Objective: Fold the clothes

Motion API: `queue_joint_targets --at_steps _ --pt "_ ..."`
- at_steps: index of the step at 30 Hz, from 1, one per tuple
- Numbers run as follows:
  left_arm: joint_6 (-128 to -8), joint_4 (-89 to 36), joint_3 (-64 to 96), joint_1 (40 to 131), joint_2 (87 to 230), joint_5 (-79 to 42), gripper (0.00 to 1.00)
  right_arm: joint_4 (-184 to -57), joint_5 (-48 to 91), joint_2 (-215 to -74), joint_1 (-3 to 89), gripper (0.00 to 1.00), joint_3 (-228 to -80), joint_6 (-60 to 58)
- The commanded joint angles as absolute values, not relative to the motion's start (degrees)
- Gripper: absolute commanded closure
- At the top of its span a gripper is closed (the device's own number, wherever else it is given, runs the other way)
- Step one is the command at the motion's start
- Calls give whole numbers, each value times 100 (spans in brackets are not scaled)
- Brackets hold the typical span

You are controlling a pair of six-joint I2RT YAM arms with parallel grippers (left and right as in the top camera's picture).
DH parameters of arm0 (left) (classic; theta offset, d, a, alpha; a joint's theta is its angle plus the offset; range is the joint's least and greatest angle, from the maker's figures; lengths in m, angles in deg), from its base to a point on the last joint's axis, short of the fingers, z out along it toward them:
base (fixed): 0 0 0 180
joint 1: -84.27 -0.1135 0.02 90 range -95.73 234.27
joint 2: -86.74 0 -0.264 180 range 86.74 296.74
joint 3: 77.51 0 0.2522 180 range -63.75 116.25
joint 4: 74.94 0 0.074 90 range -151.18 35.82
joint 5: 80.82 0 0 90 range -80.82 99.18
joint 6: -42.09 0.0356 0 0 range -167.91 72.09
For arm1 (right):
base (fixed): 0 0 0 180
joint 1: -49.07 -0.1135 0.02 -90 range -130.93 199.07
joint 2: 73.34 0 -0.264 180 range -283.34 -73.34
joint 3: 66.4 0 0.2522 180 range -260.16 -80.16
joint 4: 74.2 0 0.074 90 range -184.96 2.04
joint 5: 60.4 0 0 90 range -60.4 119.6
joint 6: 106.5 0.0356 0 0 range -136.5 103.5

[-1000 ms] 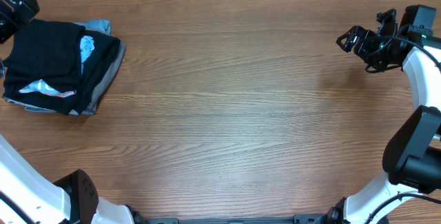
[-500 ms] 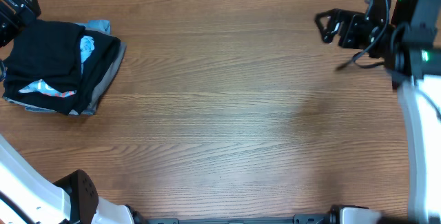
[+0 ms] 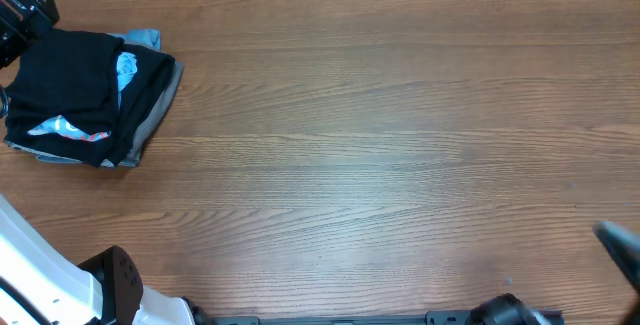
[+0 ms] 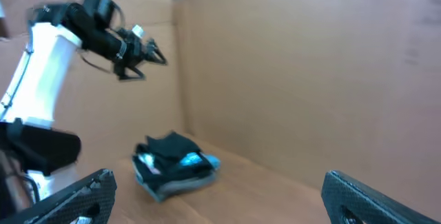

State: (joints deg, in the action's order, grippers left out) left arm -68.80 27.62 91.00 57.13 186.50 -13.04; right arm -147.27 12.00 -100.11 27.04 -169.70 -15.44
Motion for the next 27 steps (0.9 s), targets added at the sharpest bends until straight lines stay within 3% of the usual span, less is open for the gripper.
queue_joint_targets --at_steps 1,10,21,27 --pt "-6893 2753 9122 5691 18593 -1284 0 -15354 1652 -9604 3240 0 -16775 -1585" --pt "-6893 2753 9122 5691 18595 -1284 0 -14937 1718 -8437 3987 0 -14904 -1585" --pt "-6893 2753 9122 5691 18595 -1284 0 -9901 1718 -7499 3981 0 -10338 -1581" --pt "-6893 2753 9122 5691 18595 -1284 0 -8010 1762 -7445 3981 0 -8734 -1579"
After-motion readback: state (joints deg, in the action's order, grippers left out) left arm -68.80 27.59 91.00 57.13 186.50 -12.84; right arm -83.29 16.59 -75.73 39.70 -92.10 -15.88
